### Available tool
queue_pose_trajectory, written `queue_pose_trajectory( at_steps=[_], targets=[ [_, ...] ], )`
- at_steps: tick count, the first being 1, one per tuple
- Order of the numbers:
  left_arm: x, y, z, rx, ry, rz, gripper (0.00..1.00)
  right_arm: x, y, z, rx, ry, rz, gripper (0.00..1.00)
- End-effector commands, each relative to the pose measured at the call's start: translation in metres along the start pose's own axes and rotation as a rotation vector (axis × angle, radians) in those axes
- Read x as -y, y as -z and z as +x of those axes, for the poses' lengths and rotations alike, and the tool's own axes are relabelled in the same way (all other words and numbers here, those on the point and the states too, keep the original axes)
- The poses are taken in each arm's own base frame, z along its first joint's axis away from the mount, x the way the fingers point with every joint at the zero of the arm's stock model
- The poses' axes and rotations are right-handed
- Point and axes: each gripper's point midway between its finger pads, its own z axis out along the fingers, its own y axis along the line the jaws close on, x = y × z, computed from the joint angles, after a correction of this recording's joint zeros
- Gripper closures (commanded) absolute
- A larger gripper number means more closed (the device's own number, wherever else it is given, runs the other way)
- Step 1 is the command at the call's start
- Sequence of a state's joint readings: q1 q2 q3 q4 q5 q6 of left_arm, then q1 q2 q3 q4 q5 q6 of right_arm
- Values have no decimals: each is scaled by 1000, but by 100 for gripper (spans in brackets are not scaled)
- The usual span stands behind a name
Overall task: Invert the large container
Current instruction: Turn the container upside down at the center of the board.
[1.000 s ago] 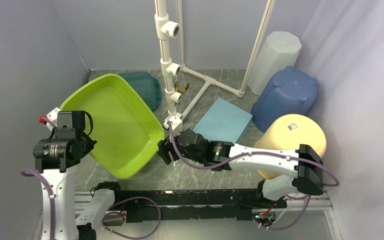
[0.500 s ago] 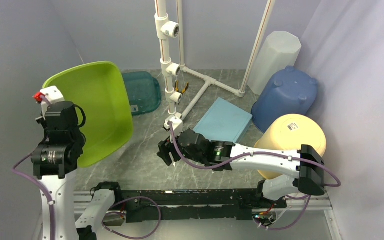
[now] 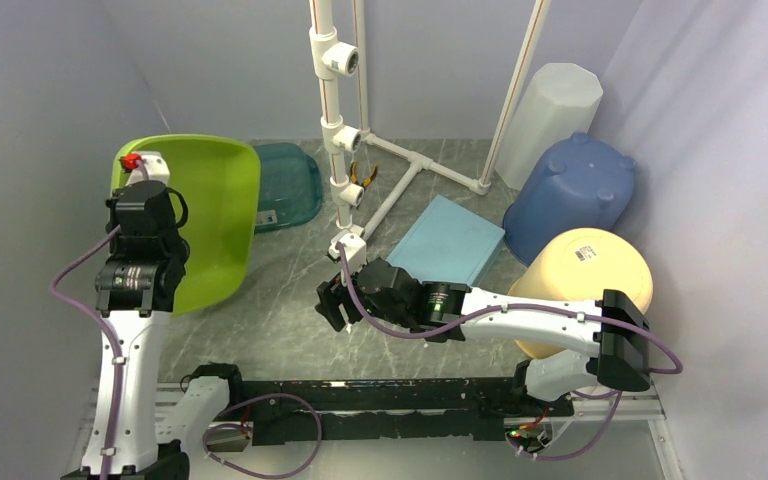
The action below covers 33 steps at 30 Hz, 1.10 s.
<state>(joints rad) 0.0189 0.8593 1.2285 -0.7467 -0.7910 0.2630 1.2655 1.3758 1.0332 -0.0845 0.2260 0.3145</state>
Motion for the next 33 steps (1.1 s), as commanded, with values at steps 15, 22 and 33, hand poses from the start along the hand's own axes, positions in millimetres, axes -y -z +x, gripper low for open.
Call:
queue_pose_trajectory(
  at_steps=[15,22,33],
  targets=[
    [57,27,-27,220,-379,-142,97,6,11,-27,86,2,25,31],
    [92,53,-1,233,-486,-99,97,18,22,-38,142,-50,72,29],
    [154,96,19,403,-762,-27,97,31,33,-44,180,-112,113,27]
  ],
)
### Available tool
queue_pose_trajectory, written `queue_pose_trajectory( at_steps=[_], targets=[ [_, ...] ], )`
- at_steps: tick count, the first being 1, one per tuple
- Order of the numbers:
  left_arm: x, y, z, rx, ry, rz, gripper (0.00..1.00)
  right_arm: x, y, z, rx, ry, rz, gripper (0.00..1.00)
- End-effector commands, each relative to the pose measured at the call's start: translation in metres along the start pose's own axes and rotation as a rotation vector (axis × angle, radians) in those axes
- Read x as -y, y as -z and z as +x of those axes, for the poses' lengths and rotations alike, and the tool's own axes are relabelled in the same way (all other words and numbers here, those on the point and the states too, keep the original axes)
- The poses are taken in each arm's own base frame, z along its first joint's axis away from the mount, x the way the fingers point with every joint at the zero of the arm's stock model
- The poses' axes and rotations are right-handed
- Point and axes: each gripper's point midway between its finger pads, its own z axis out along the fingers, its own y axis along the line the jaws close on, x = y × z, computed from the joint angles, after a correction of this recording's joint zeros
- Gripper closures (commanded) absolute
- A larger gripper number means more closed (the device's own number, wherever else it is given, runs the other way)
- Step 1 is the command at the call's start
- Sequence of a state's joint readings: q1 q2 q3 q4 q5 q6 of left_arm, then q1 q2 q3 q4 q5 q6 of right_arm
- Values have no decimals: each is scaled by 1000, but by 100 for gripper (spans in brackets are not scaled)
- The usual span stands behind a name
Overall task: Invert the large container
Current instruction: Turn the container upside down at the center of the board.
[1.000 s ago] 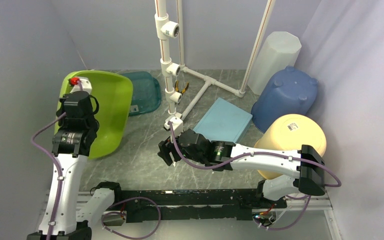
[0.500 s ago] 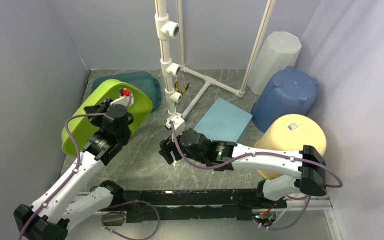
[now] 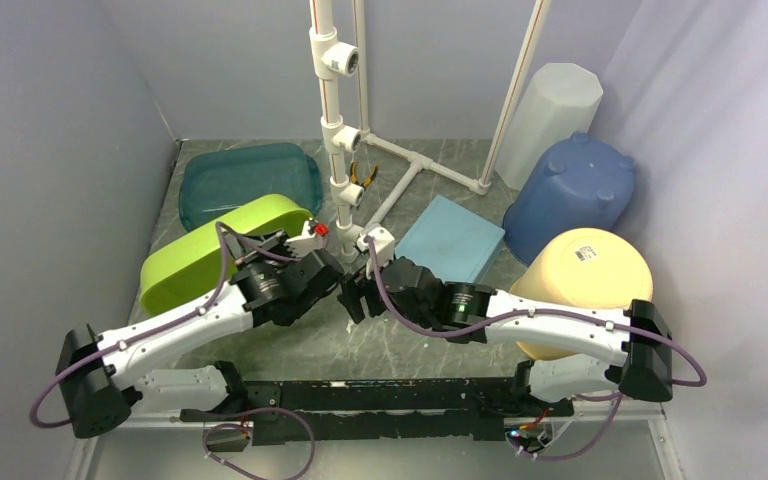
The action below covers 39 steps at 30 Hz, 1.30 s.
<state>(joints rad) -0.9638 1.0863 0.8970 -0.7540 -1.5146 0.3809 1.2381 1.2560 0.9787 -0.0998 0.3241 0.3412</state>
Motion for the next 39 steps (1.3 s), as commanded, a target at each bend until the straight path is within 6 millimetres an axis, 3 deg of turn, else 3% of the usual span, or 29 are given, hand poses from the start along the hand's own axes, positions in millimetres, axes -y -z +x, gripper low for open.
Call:
queue_pose_trajectory(
  at_steps=[1,4,7,10,16,24,33,39],
  targets=[
    [1,11,1,40,60,-1,97,3,6,-25,94,-70,19,27],
    [-4,16,10,0,100,111,97,9,9,-21,102,-93,38,26],
    [7,27,7,-23,172,266,97,12,10,-22,117,-122,38,24],
    [22,33,5,12,141,331,97,13,9,-26,122,-137,29,22],
    [21,42,3,51,179,399,97,24,7,-28,150,-208,2,22],
    [30,64,-13,149,122,453,97,-5,6,-20,82,-8,-296,25],
    [29,80,-21,221,120,500,97,-8,-3,-24,70,127,-429,42],
    [31,85,-22,241,121,526,97,-12,-6,-25,67,215,-536,67]
  ],
)
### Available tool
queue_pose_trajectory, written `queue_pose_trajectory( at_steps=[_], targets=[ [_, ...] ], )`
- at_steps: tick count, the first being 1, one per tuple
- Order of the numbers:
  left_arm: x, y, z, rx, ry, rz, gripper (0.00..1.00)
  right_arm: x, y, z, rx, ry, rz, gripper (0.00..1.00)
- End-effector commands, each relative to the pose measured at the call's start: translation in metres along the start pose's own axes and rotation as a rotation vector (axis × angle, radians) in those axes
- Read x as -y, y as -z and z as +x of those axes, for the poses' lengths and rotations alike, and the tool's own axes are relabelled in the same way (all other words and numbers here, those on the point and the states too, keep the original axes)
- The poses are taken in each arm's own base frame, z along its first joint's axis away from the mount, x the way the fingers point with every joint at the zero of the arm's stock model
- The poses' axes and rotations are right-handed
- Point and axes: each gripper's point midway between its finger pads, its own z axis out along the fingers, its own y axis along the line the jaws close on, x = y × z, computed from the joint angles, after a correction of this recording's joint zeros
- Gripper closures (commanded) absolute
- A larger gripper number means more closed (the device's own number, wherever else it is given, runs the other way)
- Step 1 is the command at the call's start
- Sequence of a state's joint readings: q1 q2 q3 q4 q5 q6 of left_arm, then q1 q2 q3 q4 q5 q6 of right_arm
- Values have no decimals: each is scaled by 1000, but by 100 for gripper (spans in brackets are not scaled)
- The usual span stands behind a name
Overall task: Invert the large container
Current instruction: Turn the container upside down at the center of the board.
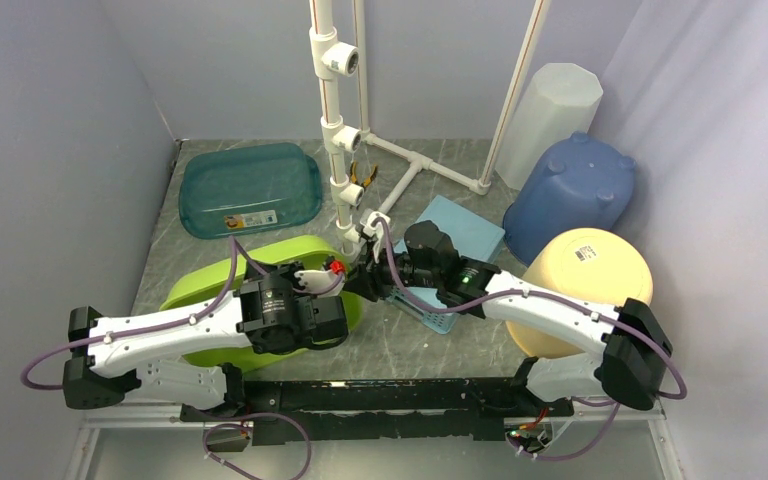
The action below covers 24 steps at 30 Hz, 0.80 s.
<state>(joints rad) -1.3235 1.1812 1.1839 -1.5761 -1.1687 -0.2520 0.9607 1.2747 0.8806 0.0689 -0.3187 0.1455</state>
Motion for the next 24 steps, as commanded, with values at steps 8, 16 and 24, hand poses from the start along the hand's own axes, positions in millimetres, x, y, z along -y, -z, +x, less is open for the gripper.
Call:
queue_pose_trajectory(
  at_steps=[8,16,24],
  targets=[
    [6,10,-10,76,233,96,97,-17,-10,-25,39,207,-181,79],
    [5,10,-10,77,235,87,97,-25,-6,-22,65,248,-230,100],
    [4,10,-9,78,234,85,97,-17,4,-31,81,272,-156,98]
  ],
)
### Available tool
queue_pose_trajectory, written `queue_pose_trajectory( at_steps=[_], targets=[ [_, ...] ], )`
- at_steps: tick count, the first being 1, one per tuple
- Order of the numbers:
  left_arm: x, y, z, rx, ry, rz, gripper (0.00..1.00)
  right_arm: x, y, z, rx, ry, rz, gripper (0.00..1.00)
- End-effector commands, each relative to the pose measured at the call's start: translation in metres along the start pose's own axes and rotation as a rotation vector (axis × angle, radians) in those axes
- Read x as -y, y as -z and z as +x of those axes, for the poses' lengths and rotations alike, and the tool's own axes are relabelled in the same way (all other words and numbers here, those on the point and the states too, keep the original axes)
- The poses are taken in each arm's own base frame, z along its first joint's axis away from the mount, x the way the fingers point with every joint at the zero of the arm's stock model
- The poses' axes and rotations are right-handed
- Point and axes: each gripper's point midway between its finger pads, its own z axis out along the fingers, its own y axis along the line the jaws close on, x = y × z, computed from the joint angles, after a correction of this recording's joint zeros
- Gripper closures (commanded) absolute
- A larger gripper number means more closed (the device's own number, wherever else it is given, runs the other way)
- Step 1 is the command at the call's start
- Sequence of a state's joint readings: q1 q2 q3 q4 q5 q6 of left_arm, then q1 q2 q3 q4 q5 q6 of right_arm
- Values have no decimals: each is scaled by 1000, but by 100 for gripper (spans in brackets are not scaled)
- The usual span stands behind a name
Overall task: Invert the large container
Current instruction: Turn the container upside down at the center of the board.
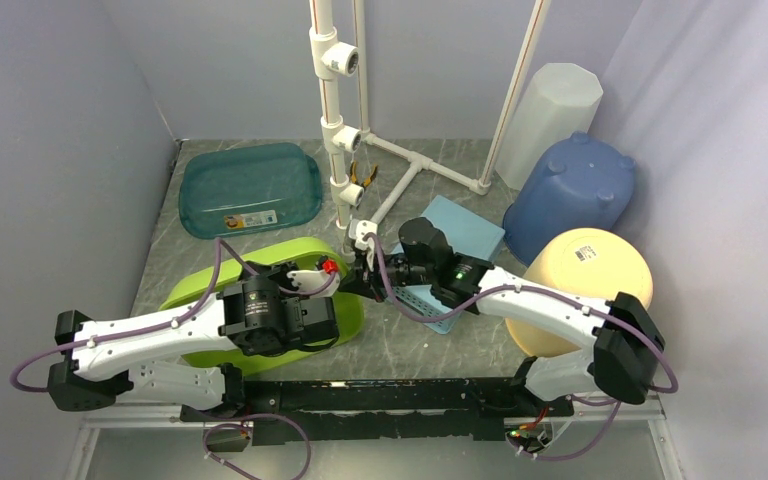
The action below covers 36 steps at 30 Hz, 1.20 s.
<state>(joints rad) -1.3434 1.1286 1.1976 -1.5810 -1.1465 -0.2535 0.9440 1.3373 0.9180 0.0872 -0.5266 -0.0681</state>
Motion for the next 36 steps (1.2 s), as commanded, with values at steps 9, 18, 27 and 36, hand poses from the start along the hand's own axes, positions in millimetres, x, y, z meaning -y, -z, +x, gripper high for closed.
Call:
queue_pose_trajectory(
  at_steps=[9,18,27,36],
  targets=[
    [11,3,-14,33,167,49,97,19,54,-40,154,43,261,23],
    [15,3,-17,28,150,66,97,23,22,-44,90,82,107,32],
    [16,5,-17,44,169,94,97,14,9,-40,94,173,-14,73],
    [16,8,-33,116,217,130,75,19,11,-35,140,189,34,100]
  ],
)
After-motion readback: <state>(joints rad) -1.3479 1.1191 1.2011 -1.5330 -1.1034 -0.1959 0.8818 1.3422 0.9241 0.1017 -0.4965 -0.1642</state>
